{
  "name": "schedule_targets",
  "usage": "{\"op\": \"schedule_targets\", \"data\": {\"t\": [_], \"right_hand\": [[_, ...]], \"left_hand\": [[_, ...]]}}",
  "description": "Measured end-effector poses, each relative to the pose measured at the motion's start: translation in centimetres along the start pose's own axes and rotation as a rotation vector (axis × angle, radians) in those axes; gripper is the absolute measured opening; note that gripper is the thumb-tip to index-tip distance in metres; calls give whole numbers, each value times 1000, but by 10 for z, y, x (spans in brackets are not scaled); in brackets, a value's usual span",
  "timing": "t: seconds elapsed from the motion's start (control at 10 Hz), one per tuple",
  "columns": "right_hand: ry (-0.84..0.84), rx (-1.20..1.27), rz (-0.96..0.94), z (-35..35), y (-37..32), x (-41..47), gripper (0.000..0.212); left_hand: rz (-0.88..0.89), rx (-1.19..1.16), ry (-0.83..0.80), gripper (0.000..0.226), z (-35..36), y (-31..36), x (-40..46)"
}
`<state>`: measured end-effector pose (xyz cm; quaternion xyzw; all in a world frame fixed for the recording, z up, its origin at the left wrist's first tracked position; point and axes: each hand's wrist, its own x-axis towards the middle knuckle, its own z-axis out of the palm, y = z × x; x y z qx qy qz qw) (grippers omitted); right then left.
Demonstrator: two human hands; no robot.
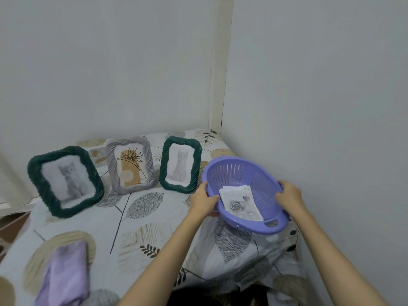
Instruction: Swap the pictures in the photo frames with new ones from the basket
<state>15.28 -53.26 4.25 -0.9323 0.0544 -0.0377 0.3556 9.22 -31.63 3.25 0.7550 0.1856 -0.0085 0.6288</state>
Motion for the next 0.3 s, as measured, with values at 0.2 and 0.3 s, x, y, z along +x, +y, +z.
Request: {"op": "schedule_targets", "data": {"t": [0.2, 0.3], "right_hand": [[9, -91, 6, 0, -2, -8, 41], [169, -271, -98, 10, -15, -23, 44]], "left_hand": [[51, 34, -9, 57, -14, -4, -12], [126, 97, 61, 47, -34, -14, -23]]}}
